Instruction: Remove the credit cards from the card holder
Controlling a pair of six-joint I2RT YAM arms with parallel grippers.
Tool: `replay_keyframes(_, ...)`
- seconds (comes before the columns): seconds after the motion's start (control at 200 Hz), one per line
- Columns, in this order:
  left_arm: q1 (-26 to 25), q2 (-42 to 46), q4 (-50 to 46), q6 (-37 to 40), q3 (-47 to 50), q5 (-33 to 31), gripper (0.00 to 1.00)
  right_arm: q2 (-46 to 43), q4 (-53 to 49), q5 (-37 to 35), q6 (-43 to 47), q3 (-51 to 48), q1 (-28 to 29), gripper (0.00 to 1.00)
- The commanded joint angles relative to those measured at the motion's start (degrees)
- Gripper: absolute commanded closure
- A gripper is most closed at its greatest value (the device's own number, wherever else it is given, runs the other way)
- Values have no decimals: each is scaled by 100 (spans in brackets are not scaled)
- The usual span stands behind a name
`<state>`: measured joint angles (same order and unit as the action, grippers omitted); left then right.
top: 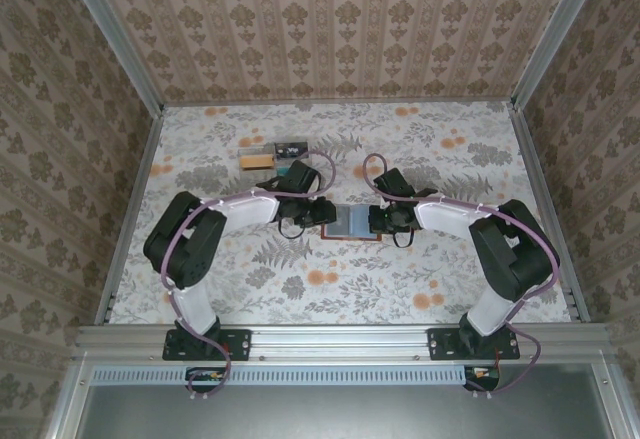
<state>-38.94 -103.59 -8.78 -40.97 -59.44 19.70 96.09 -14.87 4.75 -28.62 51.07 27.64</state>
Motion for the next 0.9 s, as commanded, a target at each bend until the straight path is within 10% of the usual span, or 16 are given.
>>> replay_keyframes(0.0, -17, -145, -56, -19, -187, 130, 73, 108, -83, -24, 41, 111, 14, 89)
replay_keyframes(0.895, -152, -304, 50, -28, -344, 517, 58, 153, -105, 210, -72, 208, -48, 84)
